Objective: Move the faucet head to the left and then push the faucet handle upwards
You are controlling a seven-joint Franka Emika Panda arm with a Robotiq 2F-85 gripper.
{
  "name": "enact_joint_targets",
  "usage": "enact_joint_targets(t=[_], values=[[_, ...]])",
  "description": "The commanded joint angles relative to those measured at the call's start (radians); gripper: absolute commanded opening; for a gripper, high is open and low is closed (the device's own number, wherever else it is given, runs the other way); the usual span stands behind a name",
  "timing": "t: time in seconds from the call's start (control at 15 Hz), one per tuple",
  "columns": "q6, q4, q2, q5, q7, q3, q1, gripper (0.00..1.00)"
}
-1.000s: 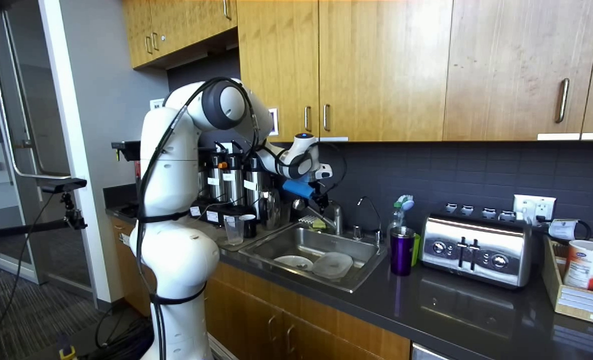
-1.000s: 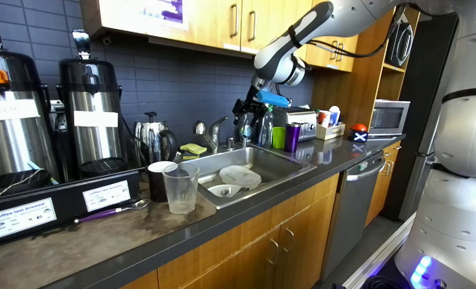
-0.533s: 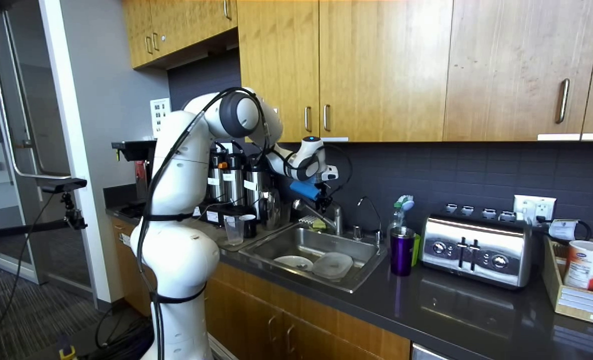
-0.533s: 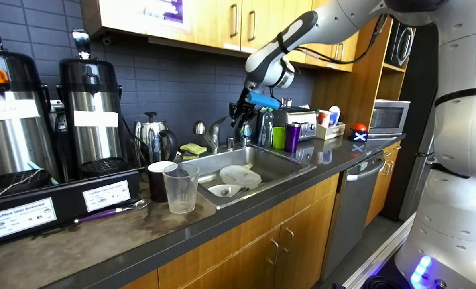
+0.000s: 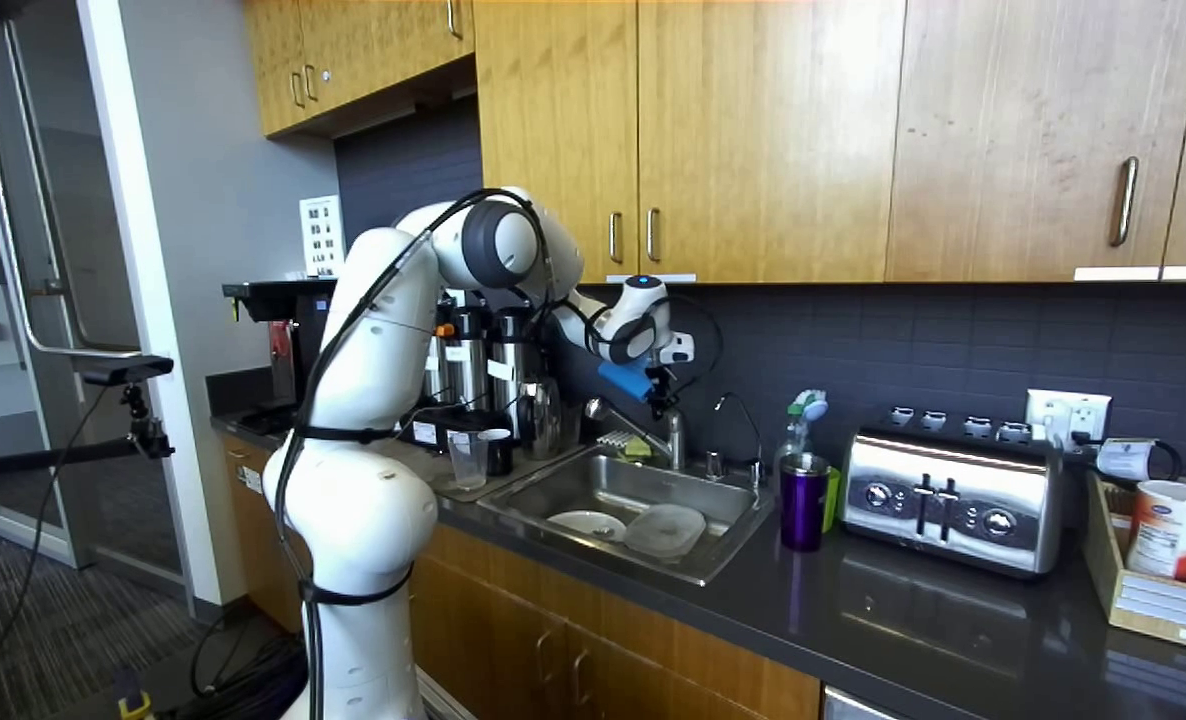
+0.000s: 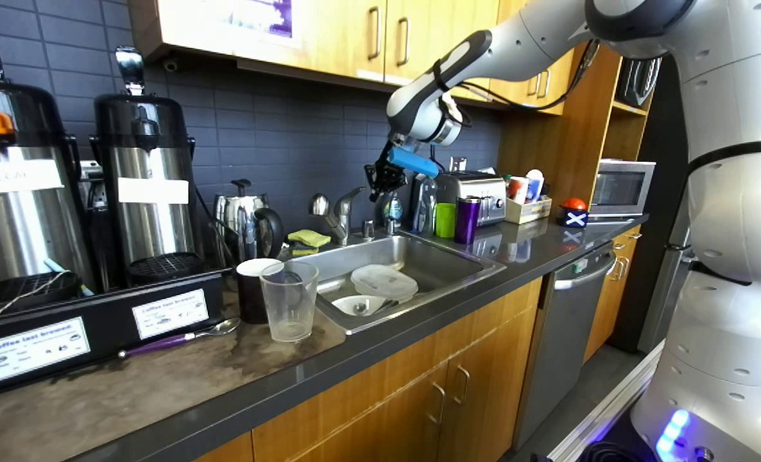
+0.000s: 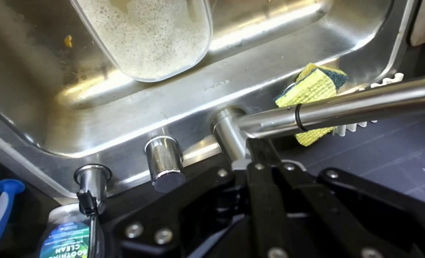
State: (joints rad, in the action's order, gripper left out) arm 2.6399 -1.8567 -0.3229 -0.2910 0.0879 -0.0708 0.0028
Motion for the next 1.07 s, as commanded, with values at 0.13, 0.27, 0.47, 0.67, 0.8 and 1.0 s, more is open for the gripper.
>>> enact_joint_targets(t=[0.13,0.27,0.47,0.67,0.8,1.0], values=[[0.018,0.071,-0.052,-0.065,0.004,-0.013,-0.021,0.0],[0.019,0.089,-0.065,-0.079,0.002,-0.016,-0.023,0.0],[0.023,0.11,-0.076,-0.097,0.004,-0.021,-0.023,0.0],[0.025,0.12,-0.072,-0.114,0.006,-0.026,-0.025,0.0],[0.029,0.117,-0.064,-0.125,0.003,-0.029,-0.028,0.0],[0.038,0.119,-0.06,-0.135,0.0,-0.032,-0.03,0.0]])
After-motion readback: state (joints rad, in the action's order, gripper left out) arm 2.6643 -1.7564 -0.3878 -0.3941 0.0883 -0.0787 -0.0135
